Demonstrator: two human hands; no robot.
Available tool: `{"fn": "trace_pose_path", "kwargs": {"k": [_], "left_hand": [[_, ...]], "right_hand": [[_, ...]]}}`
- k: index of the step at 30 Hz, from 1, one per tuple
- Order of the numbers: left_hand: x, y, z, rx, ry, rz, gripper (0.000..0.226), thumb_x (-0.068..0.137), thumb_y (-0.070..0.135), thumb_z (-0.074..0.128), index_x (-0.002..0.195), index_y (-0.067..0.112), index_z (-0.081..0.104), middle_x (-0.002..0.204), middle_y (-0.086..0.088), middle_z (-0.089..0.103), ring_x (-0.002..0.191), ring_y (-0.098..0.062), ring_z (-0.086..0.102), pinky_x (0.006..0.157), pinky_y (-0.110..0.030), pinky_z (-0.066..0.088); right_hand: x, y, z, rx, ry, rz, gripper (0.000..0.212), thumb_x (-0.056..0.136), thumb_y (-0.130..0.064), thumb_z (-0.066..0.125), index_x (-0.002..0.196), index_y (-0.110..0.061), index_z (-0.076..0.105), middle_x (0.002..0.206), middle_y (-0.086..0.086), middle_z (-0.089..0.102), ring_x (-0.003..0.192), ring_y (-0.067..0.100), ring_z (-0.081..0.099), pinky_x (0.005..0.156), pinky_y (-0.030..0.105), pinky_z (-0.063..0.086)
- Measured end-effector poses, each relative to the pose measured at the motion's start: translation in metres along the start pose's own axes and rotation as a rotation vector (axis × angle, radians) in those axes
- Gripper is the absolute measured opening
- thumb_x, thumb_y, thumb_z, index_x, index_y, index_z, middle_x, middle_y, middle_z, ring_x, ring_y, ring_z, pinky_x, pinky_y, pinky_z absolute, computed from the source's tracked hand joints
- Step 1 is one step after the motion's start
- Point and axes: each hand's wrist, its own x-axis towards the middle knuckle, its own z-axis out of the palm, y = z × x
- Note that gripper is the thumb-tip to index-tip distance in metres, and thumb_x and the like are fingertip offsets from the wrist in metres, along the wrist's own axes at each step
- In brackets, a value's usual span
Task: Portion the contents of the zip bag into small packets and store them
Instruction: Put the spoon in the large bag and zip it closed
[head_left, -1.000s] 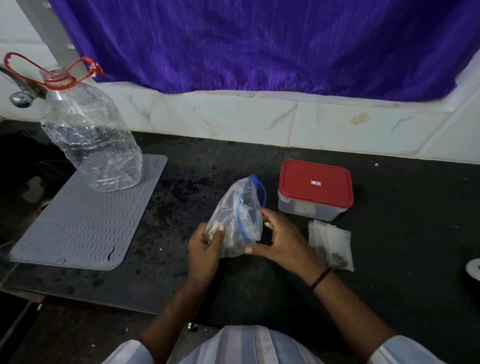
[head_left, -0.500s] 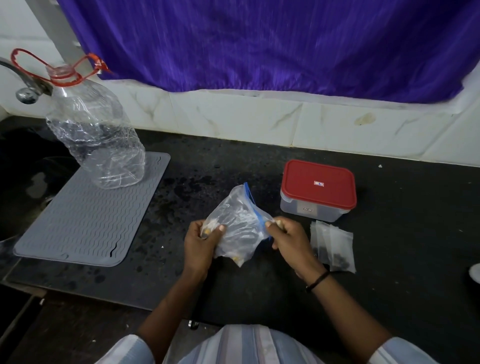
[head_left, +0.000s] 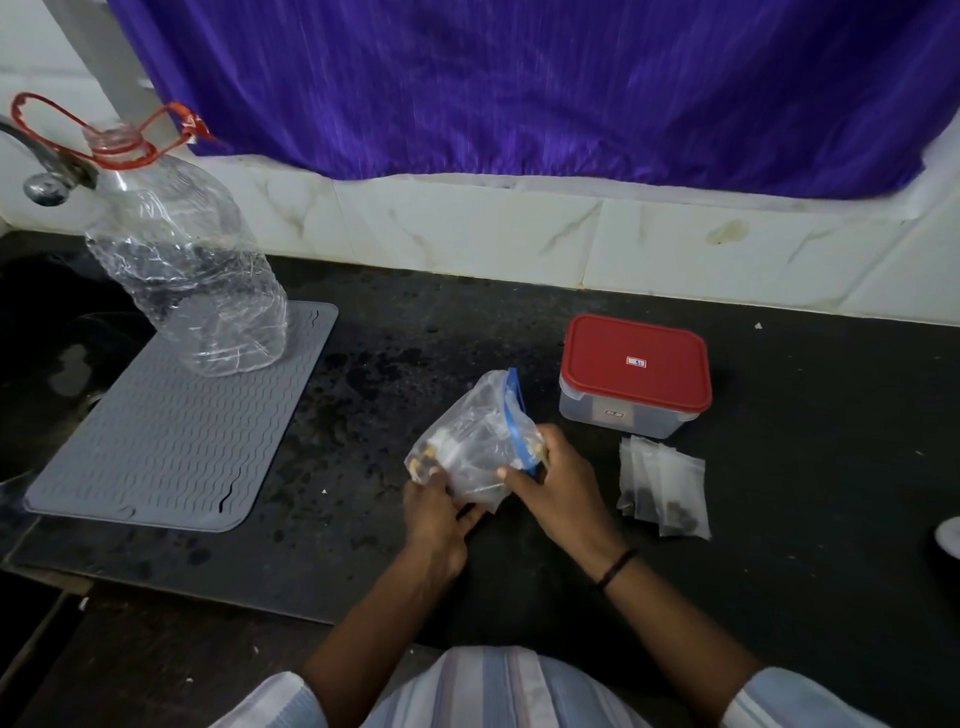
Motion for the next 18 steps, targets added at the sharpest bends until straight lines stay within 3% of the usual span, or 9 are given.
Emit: {"fn": "trace_pose_path", "kwargs": {"k": [3, 5, 7, 12, 16, 18], "left_hand": [[-0.002, -0.003, 0.005, 0.072, 0.100, 0.073, 0.022, 0.106, 0.033, 0.039, 0.125, 0.023, 0.044, 0.114, -0.006, 0.065, 0.102, -0.028, 0.068, 0.073, -0.044, 0.062], [-0.002, -0.004, 0.006, 0.156, 0.176, 0.180, 0.017, 0.107, 0.033, 0.037, 0.121, 0.026, 0.042, 0.120, -0.006, 0.060, 0.108, -0.026, 0.063, 0.091, -0.051, 0.056], [-0.003, -0.002, 0.006, 0.238, 0.230, 0.316, 0.011, 0.107, 0.026, 0.035, 0.116, 0.025, 0.042, 0.122, -0.006, 0.056, 0.110, -0.023, 0.058, 0.101, -0.048, 0.050], [-0.003, 0.000, -0.003, 0.405, 0.217, 0.571, 0.011, 0.107, 0.027, 0.034, 0.113, 0.026, 0.043, 0.118, -0.002, 0.056, 0.110, -0.023, 0.057, 0.093, -0.039, 0.047], [0.004, -0.002, -0.013, 0.478, 0.183, 0.502, 0.017, 0.100, 0.048, 0.047, 0.111, 0.036, 0.044, 0.112, -0.001, 0.062, 0.100, -0.025, 0.064, 0.085, -0.049, 0.056], [0.005, 0.000, -0.019, 0.514, 0.159, 0.448, 0.029, 0.092, 0.056, 0.056, 0.111, 0.038, 0.043, 0.108, -0.002, 0.063, 0.093, -0.026, 0.067, 0.077, -0.054, 0.060]], "right_hand": [[0.000, -0.001, 0.006, -0.034, 0.005, 0.033, 0.017, 0.096, -0.036, 0.056, 0.106, -0.026, 0.047, 0.083, -0.007, 0.060, 0.069, 0.010, 0.060, 0.064, 0.036, 0.054], [0.001, -0.004, 0.006, 0.151, -0.053, 0.135, 0.009, 0.099, -0.033, 0.050, 0.105, -0.026, 0.048, 0.083, -0.004, 0.060, 0.065, 0.009, 0.060, 0.059, 0.031, 0.051], [0.002, -0.007, 0.004, 0.373, -0.072, 0.228, 0.005, 0.100, -0.025, 0.049, 0.104, -0.025, 0.051, 0.081, -0.002, 0.058, 0.062, 0.008, 0.055, 0.053, 0.025, 0.042], [0.008, -0.012, -0.003, 0.749, 0.090, 0.330, 0.021, 0.092, 0.000, 0.057, 0.104, -0.017, 0.057, 0.079, 0.002, 0.058, 0.056, 0.008, 0.044, 0.048, 0.024, 0.036], [0.011, -0.015, -0.009, 0.720, 0.147, 0.314, 0.026, 0.087, 0.002, 0.065, 0.102, -0.017, 0.059, 0.079, -0.001, 0.059, 0.050, 0.003, 0.044, 0.048, 0.021, 0.037], [0.013, -0.012, -0.012, 0.521, 0.139, 0.274, 0.029, 0.081, -0.003, 0.073, 0.102, -0.017, 0.058, 0.083, -0.003, 0.060, 0.060, 0.003, 0.054, 0.054, 0.019, 0.043]]}}
